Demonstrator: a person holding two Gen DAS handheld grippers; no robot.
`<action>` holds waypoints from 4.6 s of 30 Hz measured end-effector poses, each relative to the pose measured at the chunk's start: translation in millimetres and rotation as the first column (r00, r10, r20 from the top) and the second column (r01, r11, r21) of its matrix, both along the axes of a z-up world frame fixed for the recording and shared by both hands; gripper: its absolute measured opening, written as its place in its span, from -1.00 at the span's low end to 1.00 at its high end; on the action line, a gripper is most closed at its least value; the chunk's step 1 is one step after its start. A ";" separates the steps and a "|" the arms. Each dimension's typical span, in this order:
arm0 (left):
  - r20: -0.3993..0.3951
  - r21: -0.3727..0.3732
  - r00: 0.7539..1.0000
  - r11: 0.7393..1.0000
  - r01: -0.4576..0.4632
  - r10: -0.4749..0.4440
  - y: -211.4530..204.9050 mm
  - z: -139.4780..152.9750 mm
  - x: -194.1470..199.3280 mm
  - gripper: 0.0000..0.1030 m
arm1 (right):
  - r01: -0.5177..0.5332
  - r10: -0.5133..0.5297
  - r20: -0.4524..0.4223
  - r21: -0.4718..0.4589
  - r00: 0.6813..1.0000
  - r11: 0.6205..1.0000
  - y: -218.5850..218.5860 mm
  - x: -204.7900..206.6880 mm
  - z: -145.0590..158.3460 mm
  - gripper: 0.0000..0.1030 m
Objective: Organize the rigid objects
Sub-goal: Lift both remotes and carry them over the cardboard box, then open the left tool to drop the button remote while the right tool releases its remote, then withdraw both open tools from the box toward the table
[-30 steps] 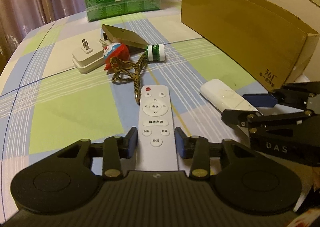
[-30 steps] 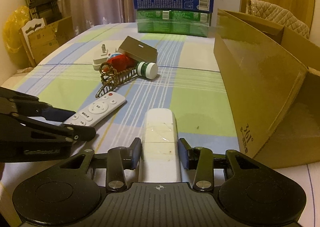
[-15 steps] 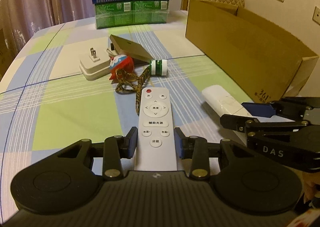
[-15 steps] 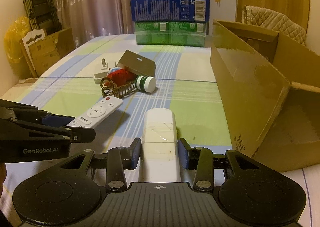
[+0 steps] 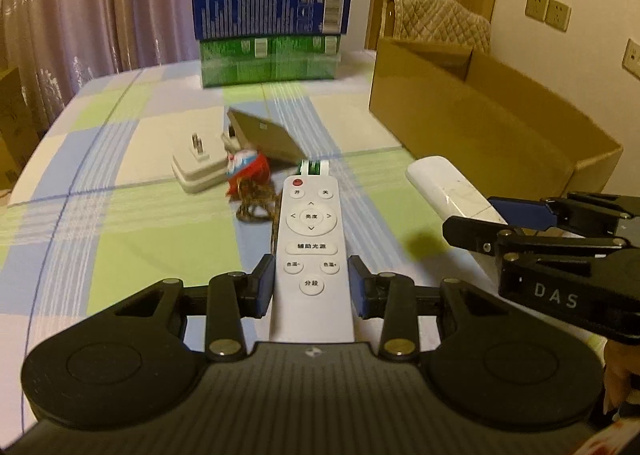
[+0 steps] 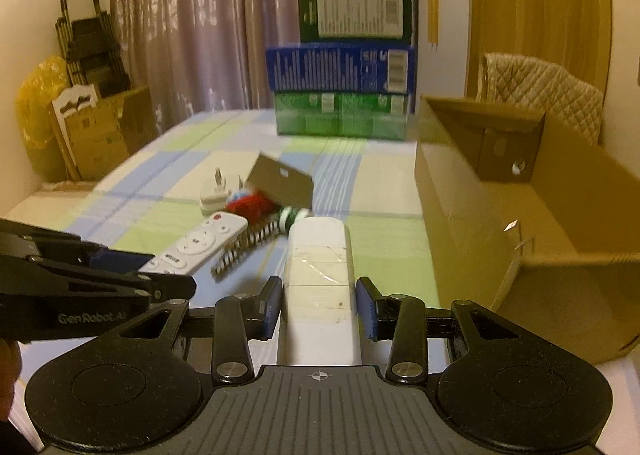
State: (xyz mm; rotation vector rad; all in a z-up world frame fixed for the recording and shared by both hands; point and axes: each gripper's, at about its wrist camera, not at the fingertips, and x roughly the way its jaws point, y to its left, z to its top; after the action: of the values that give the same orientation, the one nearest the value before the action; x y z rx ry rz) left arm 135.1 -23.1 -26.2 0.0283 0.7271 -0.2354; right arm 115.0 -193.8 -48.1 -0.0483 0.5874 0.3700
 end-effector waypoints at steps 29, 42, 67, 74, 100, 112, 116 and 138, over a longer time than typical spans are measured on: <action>0.067 -0.115 0.979 0.973 0.200 -0.193 -184.6 89.6 65.4 -0.36 | 0.241 -0.242 0.032 0.014 0.970 0.970 -192.1 57.1 90.4 -0.28; 0.032 -0.096 0.982 0.978 0.186 -0.184 -205.8 77.2 83.7 -0.36 | 0.250 -0.250 -0.010 0.032 0.968 0.968 -209.7 72.1 73.5 -0.28; 0.035 -0.095 0.994 0.990 0.107 -0.104 -178.6 75.8 81.1 -0.28 | 0.244 -0.240 -0.066 0.066 0.969 0.967 -205.6 69.7 60.9 -0.28; 0.044 -0.100 0.994 0.990 0.101 -0.097 -172.7 79.0 74.4 -0.28 | 0.226 -0.221 -0.075 0.070 0.972 0.972 -197.9 70.5 62.3 -0.28; 0.046 -0.132 0.997 0.989 0.064 -0.059 -140.8 81.1 65.3 -0.29 | 0.246 -0.234 -0.087 0.172 0.968 0.954 -195.8 70.2 69.5 -0.11; 0.055 -0.129 0.998 0.992 0.014 -0.007 -106.1 89.7 36.9 -0.28 | 0.208 -0.203 -0.046 0.228 0.978 0.951 -173.5 35.7 97.7 0.00; 0.058 -0.133 0.998 0.991 -0.005 0.013 -91.9 93.0 25.1 -0.28 | 0.193 -0.191 -0.033 0.249 0.981 0.949 -162.8 23.5 105.7 0.04; 0.070 -0.073 0.989 0.990 -0.122 0.127 18.0 90.0 -42.8 0.05 | 0.036 -0.043 0.023 0.250 0.999 0.967 -75.4 -28.1 117.1 0.31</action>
State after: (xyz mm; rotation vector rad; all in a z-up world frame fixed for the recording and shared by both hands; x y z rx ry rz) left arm 92.3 -5.0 63.7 -0.0737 0.6436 -0.1388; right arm 86.9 -269.3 69.0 0.2000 0.5088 0.4015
